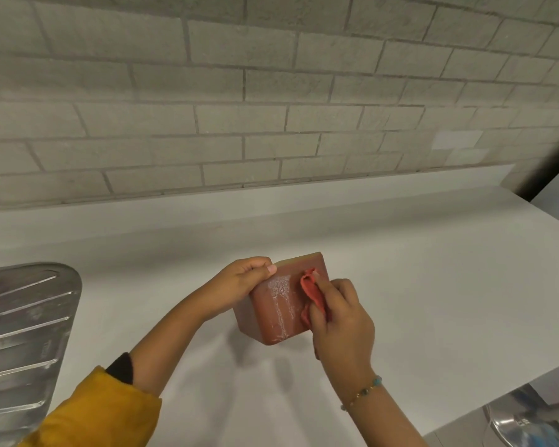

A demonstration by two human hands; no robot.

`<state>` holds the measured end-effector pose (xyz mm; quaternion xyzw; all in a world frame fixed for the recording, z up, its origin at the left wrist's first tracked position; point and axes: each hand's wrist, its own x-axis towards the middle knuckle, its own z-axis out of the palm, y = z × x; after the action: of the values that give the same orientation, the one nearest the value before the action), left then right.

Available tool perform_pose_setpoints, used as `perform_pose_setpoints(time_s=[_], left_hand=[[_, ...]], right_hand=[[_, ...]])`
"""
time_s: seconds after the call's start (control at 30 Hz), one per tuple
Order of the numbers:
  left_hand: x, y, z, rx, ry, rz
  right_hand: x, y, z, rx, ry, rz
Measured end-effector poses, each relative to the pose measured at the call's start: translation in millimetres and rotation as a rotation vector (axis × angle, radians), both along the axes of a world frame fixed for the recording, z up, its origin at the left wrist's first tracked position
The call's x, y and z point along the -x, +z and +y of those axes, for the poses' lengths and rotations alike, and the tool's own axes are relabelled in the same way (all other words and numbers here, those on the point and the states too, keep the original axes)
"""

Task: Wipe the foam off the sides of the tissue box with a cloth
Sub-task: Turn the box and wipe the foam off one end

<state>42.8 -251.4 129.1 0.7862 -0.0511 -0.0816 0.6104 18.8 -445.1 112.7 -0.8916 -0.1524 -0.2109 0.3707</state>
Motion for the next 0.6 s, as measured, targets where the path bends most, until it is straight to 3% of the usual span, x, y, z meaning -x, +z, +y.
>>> perform_pose_setpoints(time_s=[0.23, 0.47, 0.6], left_hand=[[0, -2, -1, 0.004, 0.001, -0.003], [3, -5, -7, 0.041, 0.008, -0.014], [5, -3, -8, 0.051, 0.012, -0.024]], right_hand=[[15, -4, 2, 0.149, 0.190, -0.112], [-3, 5, -9, 0.082, 0.030, -0.021], [5, 4, 13, 0.071, 0.087, -0.058]])
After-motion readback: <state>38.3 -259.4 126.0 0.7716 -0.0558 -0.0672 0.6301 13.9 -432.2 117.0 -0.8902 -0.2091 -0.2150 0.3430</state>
